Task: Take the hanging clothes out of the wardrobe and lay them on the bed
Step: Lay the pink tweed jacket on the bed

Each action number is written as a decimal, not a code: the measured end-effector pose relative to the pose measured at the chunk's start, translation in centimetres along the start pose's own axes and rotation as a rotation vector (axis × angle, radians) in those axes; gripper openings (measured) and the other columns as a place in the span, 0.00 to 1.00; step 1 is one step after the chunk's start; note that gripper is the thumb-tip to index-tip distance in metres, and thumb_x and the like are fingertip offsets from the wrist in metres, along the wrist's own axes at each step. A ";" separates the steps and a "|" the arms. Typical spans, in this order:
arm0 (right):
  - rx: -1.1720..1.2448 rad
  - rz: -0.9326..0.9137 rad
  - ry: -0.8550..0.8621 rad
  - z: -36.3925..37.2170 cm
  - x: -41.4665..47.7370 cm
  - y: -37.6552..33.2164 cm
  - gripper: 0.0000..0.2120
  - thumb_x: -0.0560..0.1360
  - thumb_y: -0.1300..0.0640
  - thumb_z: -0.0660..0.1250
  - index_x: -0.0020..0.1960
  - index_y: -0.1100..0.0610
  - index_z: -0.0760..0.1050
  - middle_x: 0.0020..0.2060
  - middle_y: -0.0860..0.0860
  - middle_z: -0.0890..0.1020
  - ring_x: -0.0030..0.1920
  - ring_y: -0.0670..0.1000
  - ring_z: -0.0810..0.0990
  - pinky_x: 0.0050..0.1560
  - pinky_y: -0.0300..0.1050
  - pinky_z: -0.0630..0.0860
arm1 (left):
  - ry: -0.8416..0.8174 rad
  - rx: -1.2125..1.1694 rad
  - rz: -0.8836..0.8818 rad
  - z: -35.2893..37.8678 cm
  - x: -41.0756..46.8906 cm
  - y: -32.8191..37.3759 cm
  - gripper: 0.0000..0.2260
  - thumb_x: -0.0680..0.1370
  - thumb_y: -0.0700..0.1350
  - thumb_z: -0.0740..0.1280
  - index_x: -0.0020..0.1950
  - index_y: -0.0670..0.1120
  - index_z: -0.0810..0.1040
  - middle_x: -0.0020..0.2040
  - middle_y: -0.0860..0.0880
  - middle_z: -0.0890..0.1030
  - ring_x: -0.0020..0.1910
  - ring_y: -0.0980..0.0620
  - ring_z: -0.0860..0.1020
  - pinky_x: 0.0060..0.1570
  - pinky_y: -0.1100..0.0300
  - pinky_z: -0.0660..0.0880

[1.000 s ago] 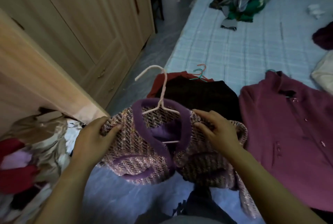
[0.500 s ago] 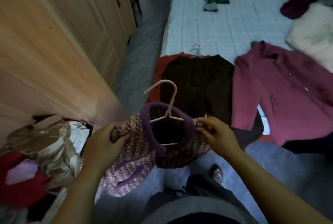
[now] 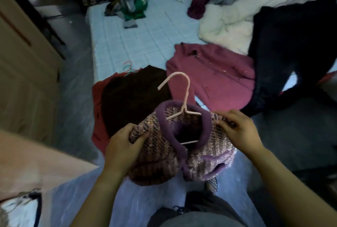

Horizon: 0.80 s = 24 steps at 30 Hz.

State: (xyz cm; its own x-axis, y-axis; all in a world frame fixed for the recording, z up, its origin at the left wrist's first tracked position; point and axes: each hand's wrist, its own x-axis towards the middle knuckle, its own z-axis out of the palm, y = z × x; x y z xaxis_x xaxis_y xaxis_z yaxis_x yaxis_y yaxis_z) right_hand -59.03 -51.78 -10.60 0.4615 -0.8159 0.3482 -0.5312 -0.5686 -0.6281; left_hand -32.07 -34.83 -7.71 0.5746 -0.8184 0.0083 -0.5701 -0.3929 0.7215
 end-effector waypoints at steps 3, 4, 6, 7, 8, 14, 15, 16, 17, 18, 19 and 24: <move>-0.067 0.013 0.055 -5.1 2.2 4.1 0.12 0.72 0.51 0.71 0.55 0.49 0.81 0.39 0.41 0.75 0.39 0.47 0.78 0.42 0.46 0.75 | -0.048 -0.064 0.065 4.3 2.8 4.7 0.08 0.72 0.53 0.71 0.43 0.51 0.77 0.38 0.53 0.80 0.40 0.53 0.78 0.42 0.50 0.74; -0.086 0.013 0.078 -6.7 3.2 5.6 0.12 0.72 0.52 0.71 0.55 0.50 0.81 0.39 0.41 0.75 0.39 0.47 0.78 0.43 0.46 0.75 | -0.061 -0.079 0.091 5.7 3.8 6.3 0.08 0.72 0.54 0.70 0.42 0.51 0.76 0.37 0.53 0.80 0.39 0.53 0.78 0.41 0.49 0.75; -0.108 0.018 0.121 -9.8 5.7 8.4 0.12 0.73 0.51 0.69 0.56 0.51 0.81 0.40 0.44 0.76 0.39 0.49 0.78 0.42 0.45 0.74 | -0.060 -0.089 0.130 8.3 6.0 9.8 0.11 0.72 0.58 0.69 0.41 0.51 0.75 0.35 0.53 0.79 0.38 0.54 0.79 0.40 0.49 0.75; -0.117 0.016 0.136 -11.2 7.2 9.9 0.13 0.73 0.49 0.68 0.56 0.51 0.81 0.40 0.46 0.77 0.39 0.50 0.78 0.42 0.45 0.73 | -0.050 -0.093 0.142 9.5 7.2 11.6 0.11 0.72 0.58 0.69 0.40 0.51 0.75 0.34 0.52 0.79 0.37 0.54 0.78 0.39 0.49 0.74; -0.125 0.011 0.150 -12.5 8.9 11.3 0.13 0.74 0.47 0.68 0.56 0.51 0.81 0.40 0.47 0.77 0.40 0.50 0.79 0.42 0.46 0.73 | -0.039 -0.099 0.152 10.6 8.4 13.6 0.11 0.73 0.57 0.69 0.40 0.50 0.75 0.33 0.52 0.79 0.36 0.54 0.78 0.38 0.49 0.74; -0.135 -0.044 0.213 -19.1 19.1 18.1 0.11 0.74 0.52 0.69 0.56 0.50 0.81 0.41 0.50 0.78 0.41 0.49 0.78 0.46 0.41 0.73 | 0.051 -0.131 0.200 15.7 15.7 23.5 0.07 0.74 0.56 0.68 0.39 0.56 0.76 0.35 0.56 0.79 0.37 0.61 0.77 0.37 0.60 0.72; -0.134 -0.054 0.219 -19.7 20.9 18.9 0.11 0.74 0.53 0.69 0.56 0.51 0.81 0.41 0.50 0.78 0.41 0.48 0.77 0.46 0.37 0.72 | 0.065 -0.131 0.196 16.3 17.0 24.6 0.06 0.74 0.56 0.68 0.39 0.57 0.75 0.36 0.58 0.79 0.37 0.63 0.76 0.36 0.66 0.70; -0.127 -0.060 0.221 -20.1 22.7 19.6 0.11 0.74 0.53 0.69 0.56 0.51 0.81 0.41 0.50 0.79 0.42 0.47 0.77 0.46 0.33 0.70 | 0.081 -0.123 0.189 16.8 18.4 25.5 0.06 0.74 0.56 0.68 0.39 0.58 0.75 0.35 0.59 0.79 0.37 0.65 0.76 0.34 0.70 0.68; -0.113 -0.064 0.221 -20.3 24.5 20.2 0.11 0.74 0.53 0.69 0.56 0.52 0.81 0.41 0.50 0.79 0.42 0.46 0.77 0.46 0.30 0.68 | 0.101 -0.113 0.182 17.2 19.8 26.3 0.06 0.74 0.56 0.68 0.39 0.57 0.75 0.35 0.59 0.78 0.36 0.65 0.75 0.33 0.72 0.67; -0.100 -0.069 0.215 -20.2 26.4 20.7 0.12 0.74 0.53 0.69 0.56 0.52 0.81 0.41 0.50 0.78 0.41 0.45 0.76 0.46 0.27 0.67 | 0.123 -0.105 0.172 17.5 21.2 26.8 0.06 0.74 0.56 0.68 0.40 0.56 0.75 0.35 0.59 0.79 0.36 0.65 0.75 0.33 0.72 0.66; -0.092 -0.072 0.207 -20.0 28.3 21.3 0.12 0.74 0.53 0.69 0.56 0.52 0.81 0.41 0.49 0.78 0.41 0.44 0.76 0.46 0.26 0.66 | 0.144 -0.103 0.158 17.7 22.8 27.2 0.07 0.74 0.56 0.68 0.41 0.55 0.76 0.36 0.58 0.79 0.36 0.64 0.76 0.34 0.70 0.68; -0.042 -0.075 0.137 -16.1 37.3 24.3 0.12 0.72 0.51 0.70 0.55 0.49 0.81 0.41 0.50 0.79 0.43 0.49 0.78 0.47 0.42 0.73 | 0.193 -0.048 0.095 19.3 30.9 26.9 0.10 0.75 0.56 0.67 0.41 0.50 0.76 0.36 0.53 0.79 0.37 0.56 0.76 0.37 0.53 0.72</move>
State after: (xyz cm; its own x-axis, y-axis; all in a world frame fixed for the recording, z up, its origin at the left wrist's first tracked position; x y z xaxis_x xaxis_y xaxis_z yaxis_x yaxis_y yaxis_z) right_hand -66.19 -97.76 -1.69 0.4011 -0.7763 0.4863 -0.5300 -0.6296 -0.5680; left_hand -40.96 -78.74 -1.39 0.6239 -0.7534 0.2075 -0.6014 -0.2934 0.7431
